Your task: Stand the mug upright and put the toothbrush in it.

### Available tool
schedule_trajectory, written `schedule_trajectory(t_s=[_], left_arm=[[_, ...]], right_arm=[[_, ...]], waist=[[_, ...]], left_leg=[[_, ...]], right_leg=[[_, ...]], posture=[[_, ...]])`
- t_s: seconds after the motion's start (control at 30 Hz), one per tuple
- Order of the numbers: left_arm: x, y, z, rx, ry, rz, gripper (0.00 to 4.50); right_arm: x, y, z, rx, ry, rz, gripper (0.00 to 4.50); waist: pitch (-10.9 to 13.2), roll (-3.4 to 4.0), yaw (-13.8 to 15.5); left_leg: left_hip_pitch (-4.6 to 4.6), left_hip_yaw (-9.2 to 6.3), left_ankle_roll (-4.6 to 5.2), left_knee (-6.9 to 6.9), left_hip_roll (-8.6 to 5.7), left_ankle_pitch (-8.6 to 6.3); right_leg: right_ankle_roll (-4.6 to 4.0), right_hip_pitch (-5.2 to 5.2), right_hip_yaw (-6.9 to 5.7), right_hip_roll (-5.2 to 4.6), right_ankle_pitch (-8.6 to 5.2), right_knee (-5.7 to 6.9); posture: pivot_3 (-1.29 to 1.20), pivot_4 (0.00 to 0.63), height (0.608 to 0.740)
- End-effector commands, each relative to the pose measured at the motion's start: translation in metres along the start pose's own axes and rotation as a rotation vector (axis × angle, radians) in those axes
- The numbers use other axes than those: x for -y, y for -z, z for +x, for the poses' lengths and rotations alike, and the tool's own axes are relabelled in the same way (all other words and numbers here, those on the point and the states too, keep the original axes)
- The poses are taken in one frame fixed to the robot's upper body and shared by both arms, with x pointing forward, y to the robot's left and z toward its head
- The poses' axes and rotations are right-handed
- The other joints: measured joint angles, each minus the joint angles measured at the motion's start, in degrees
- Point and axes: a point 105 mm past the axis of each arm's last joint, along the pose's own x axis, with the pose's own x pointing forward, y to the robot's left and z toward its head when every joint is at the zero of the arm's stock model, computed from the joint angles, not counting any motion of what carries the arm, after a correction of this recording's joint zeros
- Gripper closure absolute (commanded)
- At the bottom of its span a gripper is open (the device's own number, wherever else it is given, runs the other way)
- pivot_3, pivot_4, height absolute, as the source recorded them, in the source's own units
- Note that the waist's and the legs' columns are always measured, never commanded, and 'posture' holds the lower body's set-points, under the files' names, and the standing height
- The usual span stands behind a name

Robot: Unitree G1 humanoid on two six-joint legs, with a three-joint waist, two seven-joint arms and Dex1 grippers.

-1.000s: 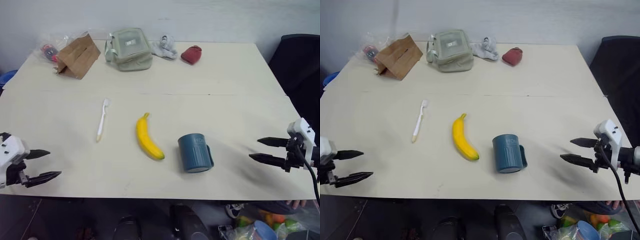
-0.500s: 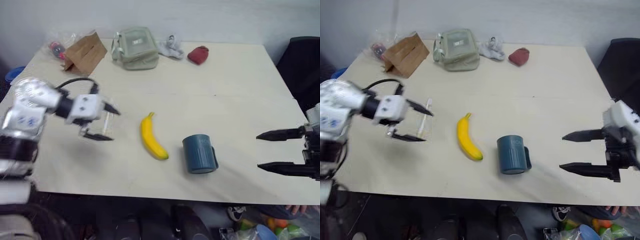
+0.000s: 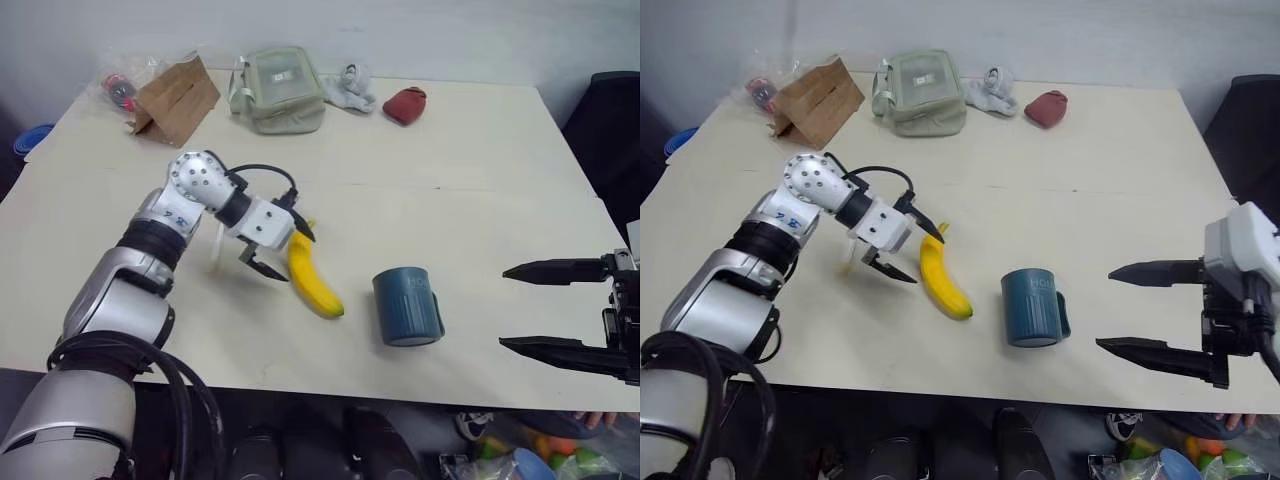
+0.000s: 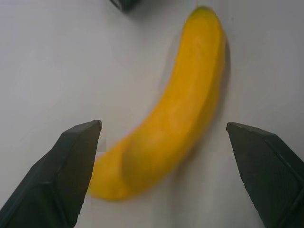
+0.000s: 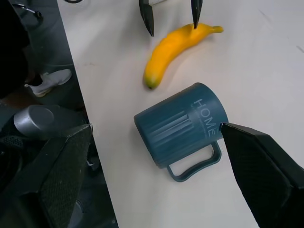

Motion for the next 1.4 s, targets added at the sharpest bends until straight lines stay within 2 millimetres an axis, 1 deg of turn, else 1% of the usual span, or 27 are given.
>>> schedule_trajectory(t_s=[0.03,0.13,0.2,0.3,0.4,0.43,0.5,0.53,0.57,0.6,0.67,0.77,0.8,0.83,0.87,0.93,0.97,1.0,1.03,1.1,1.13,1.17,1.23,1.27,1.3,1.33,1.4], left_arm=[[0.010,-0.003,0.009,-0.017,0.166,0.066,0.00],[0.024,0.008,0.013,-0.084,0.270,0.075,0.00],[0.027,0.011,0.014,-0.106,0.300,0.086,0.00],[0.026,0.010,0.018,-0.089,0.299,0.054,0.60],[0.022,0.009,0.021,-0.082,0.294,0.042,1.48],[0.021,0.009,0.021,-0.080,0.292,0.031,1.84],[0.024,0.012,0.018,-0.092,0.295,0.010,2.46],[0.025,0.014,0.017,-0.097,0.296,0.001,2.67],[0.026,0.015,0.016,-0.095,0.288,-0.011,2.78],[0.026,0.015,0.015,-0.092,0.281,-0.018,2.78],[0.019,0.014,0.007,-0.056,0.200,-0.071,2.78],[0.012,0.017,-0.011,-0.046,0.083,-0.152,2.78],[0.015,0.026,-0.032,-0.074,-0.012,-0.217,2.78],[0.019,0.032,-0.047,-0.097,-0.077,-0.261,2.78],[0.027,0.041,-0.068,-0.126,-0.169,-0.340,2.78],[0.052,0.059,-0.110,-0.191,-0.352,-0.506,2.78],[0.062,0.063,-0.122,-0.215,-0.410,-0.561,2.78],[0.080,0.072,-0.146,-0.256,-0.536,-0.667,2.78],[0.092,0.076,-0.162,-0.288,-0.621,-0.735,2.78],[0.136,0.086,-0.200,-0.405,-0.798,-0.915,2.78],[0.148,0.086,-0.209,-0.443,-0.839,-0.953,2.78],[0.165,0.089,-0.218,-0.479,-0.896,-1.035,2.78],[0.211,0.104,-0.237,-0.597,-1.043,-1.249,2.78],[0.238,0.110,-0.245,-0.668,-1.114,-1.346,2.78],[0.256,0.114,-0.248,-0.712,-1.156,-1.396,2.78],[0.265,0.116,-0.249,-0.733,-1.178,-1.418,2.78],[0.271,0.119,-0.245,-0.707,-1.221,-1.443,2.78]], right_arm=[[-0.003,-0.004,-0.006,0.026,0.047,-0.024,0.04],[-0.001,-0.002,-0.008,0.027,0.079,-0.017,0.04],[-0.001,-0.001,-0.009,0.029,0.089,-0.015,0.04],[0.000,-0.001,-0.009,0.044,0.106,-0.012,0.00],[0.000,0.001,-0.007,0.046,0.110,-0.008,0.00],[-0.001,0.002,-0.006,0.043,0.107,-0.008,0.00],[-0.002,0.004,-0.005,0.037,0.101,-0.008,0.00],[-0.002,0.005,-0.004,0.035,0.098,-0.009,0.00],[-0.003,0.006,-0.004,0.034,0.091,-0.012,0.00],[-0.004,0.006,-0.003,0.034,0.086,-0.014,0.00],[-0.006,0.004,0.000,0.043,0.056,-0.021,0.00],[-0.008,0.002,0.007,0.061,0.022,-0.031,0.00],[-0.007,0.002,0.011,0.069,-0.001,-0.035,0.00],[-0.005,0.002,0.014,0.074,-0.016,-0.038,0.00],[-0.002,0.002,0.017,0.082,-0.032,-0.042,0.00],[0.006,0.001,0.023,0.098,-0.058,-0.050,0.00],[0.008,0.000,0.025,0.103,-0.067,-0.053,0.00],[0.013,0.000,0.029,0.111,-0.084,-0.059,0.00],[0.016,-0.001,0.032,0.115,-0.096,-0.064,0.00],[0.022,-0.002,0.039,0.126,-0.128,-0.079,0.00],[0.024,-0.002,0.042,0.128,-0.138,-0.085,0.00],[0.024,-0.004,0.045,0.134,-0.157,-0.093,0.00],[0.024,-0.010,0.051,0.155,-0.209,-0.114,0.00],[0.023,-0.013,0.055,0.164,-0.239,-0.127,0.00],[0.023,-0.015,0.058,0.168,-0.263,-0.139,0.00],[0.023,-0.016,0.060,0.168,-0.277,-0.146,0.00],[0.025,-0.019,0.064,0.167,-0.291,-0.164,0.00]], waist=[[0.01,-0.01,-0.01],[0.02,-0.04,-0.32],[0.02,-0.06,-0.32],[0.00,-0.08,-0.15],[-0.01,-0.09,-0.05],[-0.01,-0.09,-0.03],[-0.02,-0.11,-0.03],[-0.02,-0.11,-0.05],[-0.02,-0.11,-0.10],[-0.02,-0.11,-0.14],[-0.02,-0.12,-0.21],[-0.01,-0.13,-0.30],[-0.01,-0.13,-0.34],[-0.01,-0.14,-0.67],[-0.01,-0.14,-0.97],[-0.02,-0.14,-2.01],[-0.02,-0.14,-2.18],[-0.02,-0.14,-2.40],[-0.02,-0.14,-2.63],[-0.03,-0.16,-2.63],[-0.03,-0.17,-2.72],[-0.04,-0.19,-2.66],[-0.04,-0.19,-2.07],[-0.04,-0.19,-1.74],[-0.05,-0.19,-1.67],[-0.05,-0.19,-1.49],[-0.08,-0.25,-0.95]], left_leg=[[-0.01,-0.02,0.02,0.04,-0.05,-0.01],[0.03,-0.07,0.05,0.10,-0.07,-0.03],[0.13,-0.34,0.10,0.06,-0.33,-0.06],[0.13,-1.00,0.26,0.05,-0.71,-0.14],[0.11,-1.50,0.40,0.09,-0.78,-0.22],[0.10,-1.53,0.56,0.11,-0.81,-0.31],[0.08,-1.53,0.57,0.14,-0.83,-0.32],[0.08,-1.53,0.57,0.15,-0.82,-0.32],[0.09,-1.53,0.57,0.14,-0.83,-0.32],[0.11,-1.53,0.57,0.15,-0.83,-0.32],[0.14,-1.53,0.58,0.16,-0.84,-0.32],[0.11,-1.54,0.63,0.17,-0.83,-0.34],[0.11,-1.54,0.62,0.16,-0.83,-0.34],[0.12,-1.54,0.61,0.16,-0.83,-0.34],[0.12,-1.54,0.60,0.15,-0.81,-0.33],[0.18,-1.67,0.61,0.15,-0.79,-0.34],[0.24,-1.68,0.61,0.10,-0.73,-0.34],[0.25,-1.76,0.61,0.11,-0.71,-0.34],[0.25,-1.77,0.61,0.10,-0.67,-0.34],[0.21,-1.76,0.61,0.12,-0.40,-0.34],[0.19,-1.76,0.61,0.15,-0.38,-0.34],[0.18,-1.73,0.60,0.15,-0.39,-0.34],[0.16,-1.72,0.59,0.17,-0.48,-0.34],[0.21,-1.65,0.60,0.20,-0.56,-0.34],[0.21,-1.63,0.60,0.20,-0.66,-0.35],[0.22,-1.58,0.60,0.22,-0.67,-0.35],[0.20,-1.41,0.60,0.23,-0.70,-0.35]], right_leg=[[0.00,-0.05,0.06,0.00,0.00,0.06],[0.09,-0.07,0.23,0.04,0.05,0.14],[0.13,-0.09,0.50,0.14,0.08,0.19],[0.16,-0.10,0.70,0.17,0.09,0.23],[0.21,-0.10,0.80,0.15,0.11,0.22],[0.22,-0.10,0.80,0.14,0.12,0.22],[0.24,-0.10,0.81,0.12,0.13,0.20],[0.24,-0.10,0.81,0.12,0.13,0.19],[0.24,-0.10,0.84,0.12,0.13,0.20],[0.26,-0.10,0.87,0.13,0.13,0.20],[0.27,-0.10,0.90,0.15,0.14,0.23],[0.28,-0.18,0.93,0.18,0.15,0.29],[0.28,-0.19,0.94,0.19,0.15,0.30],[0.28,-0.19,0.94,0.19,0.15,0.31],[0.28,-0.30,1.02,0.21,0.15,0.38],[0.27,-0.31,1.09,0.27,0.14,0.43],[0.27,-0.33,1.18,0.23,0.14,0.56],[0.26,-0.36,1.19,0.11,0.14,0.66],[0.23,-0.36,1.11,0.05,0.13,0.65],[0.21,-0.40,1.02,-0.10,0.11,0.69],[0.21,-0.40,0.98,-0.10,0.11,0.68],[0.21,-0.40,0.96,-0.14,0.11,0.67],[0.20,-0.39,0.74,-0.11,0.11,0.62],[0.19,-0.42,0.65,-0.15,0.10,0.56],[0.20,-0.41,0.60,-0.21,0.10,0.56],[0.20,-0.41,0.57,-0.21,0.10,0.55],[0.19,-0.39,0.27,-0.35,0.10,0.56]], posture=[[0.00,0.150,0.740],[0.00,0.150,0.740],[0.00,0.150,0.740],[0.00,0.150,0.740],[0.00,0.150,0.740],[0.00,0.150,0.740],[0.00,0.150,0.740],[0.00,0.150,0.740],[0.00,0.150,0.740],[0.00,0.150,0.740],[0.00,0.150,0.740],[0.00,0.150,0.740],[0.00,0.150,0.740],[0.00,0.150,0.740],[0.00,0.150,0.740],[0.00,0.150,0.740],[0.00,0.150,0.740],[0.00,0.150,0.740],[0.00,0.150,0.740],[0.00,0.150,0.740],[0.00,0.150,0.740],[0.00,0.150,0.740],[0.00,0.150,0.740],[0.00,0.150,0.740],[0.00,0.150,0.740],[0.00,0.150,0.740],[0.00,0.150,0.740]])
